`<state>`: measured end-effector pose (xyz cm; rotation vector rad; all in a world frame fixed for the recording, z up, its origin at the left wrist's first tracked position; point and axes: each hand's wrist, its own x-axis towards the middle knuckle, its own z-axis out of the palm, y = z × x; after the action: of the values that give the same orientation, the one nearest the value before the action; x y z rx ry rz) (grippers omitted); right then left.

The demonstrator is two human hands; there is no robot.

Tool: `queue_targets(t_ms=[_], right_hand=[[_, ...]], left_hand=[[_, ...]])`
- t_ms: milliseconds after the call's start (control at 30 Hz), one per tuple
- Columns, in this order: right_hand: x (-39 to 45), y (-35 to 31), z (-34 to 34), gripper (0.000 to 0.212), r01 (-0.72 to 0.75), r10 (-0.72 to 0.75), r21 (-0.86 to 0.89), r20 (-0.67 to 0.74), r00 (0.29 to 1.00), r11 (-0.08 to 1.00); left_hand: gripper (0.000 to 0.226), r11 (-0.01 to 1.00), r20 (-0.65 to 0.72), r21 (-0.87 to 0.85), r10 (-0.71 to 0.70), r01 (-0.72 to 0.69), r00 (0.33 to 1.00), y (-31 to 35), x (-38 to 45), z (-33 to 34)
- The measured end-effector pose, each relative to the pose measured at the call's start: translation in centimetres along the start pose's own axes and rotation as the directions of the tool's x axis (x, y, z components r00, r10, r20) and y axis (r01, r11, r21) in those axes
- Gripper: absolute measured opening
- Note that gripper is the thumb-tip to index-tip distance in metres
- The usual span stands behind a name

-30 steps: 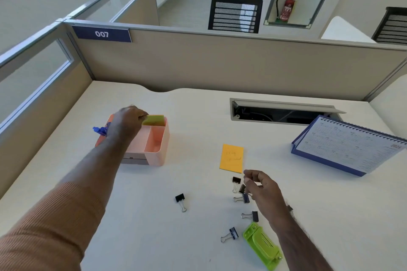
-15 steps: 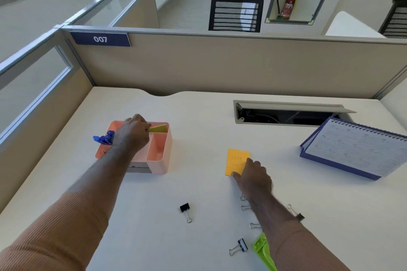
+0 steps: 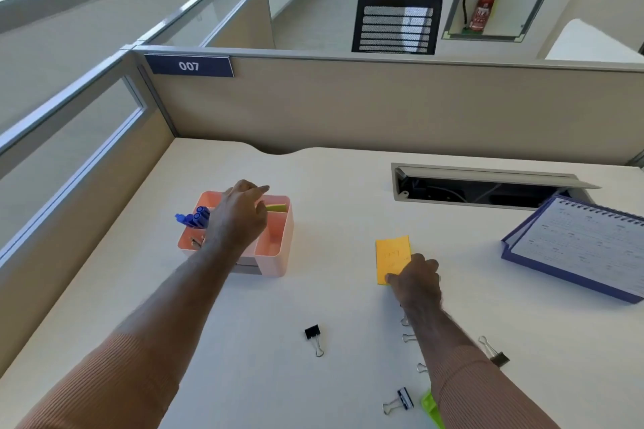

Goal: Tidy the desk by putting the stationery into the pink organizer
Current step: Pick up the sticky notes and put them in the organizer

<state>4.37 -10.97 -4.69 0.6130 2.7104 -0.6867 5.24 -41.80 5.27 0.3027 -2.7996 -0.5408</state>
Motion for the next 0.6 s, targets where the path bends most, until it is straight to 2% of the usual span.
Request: queue_targets(t_ms=[167, 300, 400, 500, 600], right_hand=[[0.0, 1.2, 0.1, 0.035, 0.137, -0.124, 0.231, -0.07, 0.99, 0.963], [-0.8, 1.2, -1.2, 0.027, 0.301, -0.286, 0.317, -0.094, 0.954, 0.9], [-2.1, 0.5, -2.5, 0.011, 0.393, -0.397, 0.423, -0.084, 0.914, 0.816], [-4.0, -0.4, -3.6, 0.023, 0.449, -0.481, 0.523, -0.082, 0.873, 0.725], [-5.8, -1.1, -4.4, 0.04, 0.457, -0.531, 0.61, -0.07, 0.845, 0.647]], left_hand=[[0.038, 0.996, 0.059, -0.087, 0.03, -0.025, 0.998, 1.7, -1.5, 0.5], [0.039, 0.981, 0.125, -0.141, 0.152, -0.134, 0.98, 3.4, -3.0, 1.8], [0.041, 0.951, 0.159, -0.244, 0.231, -0.188, 0.96, 4.9, -3.9, 2.6], [0.054, 0.909, 0.225, -0.359, 0.304, -0.211, 0.926, 6.7, -4.6, 2.8], [0.054, 0.865, 0.313, -0.493, 0.271, -0.088, 0.91, 8.0, -5.0, 2.3]])
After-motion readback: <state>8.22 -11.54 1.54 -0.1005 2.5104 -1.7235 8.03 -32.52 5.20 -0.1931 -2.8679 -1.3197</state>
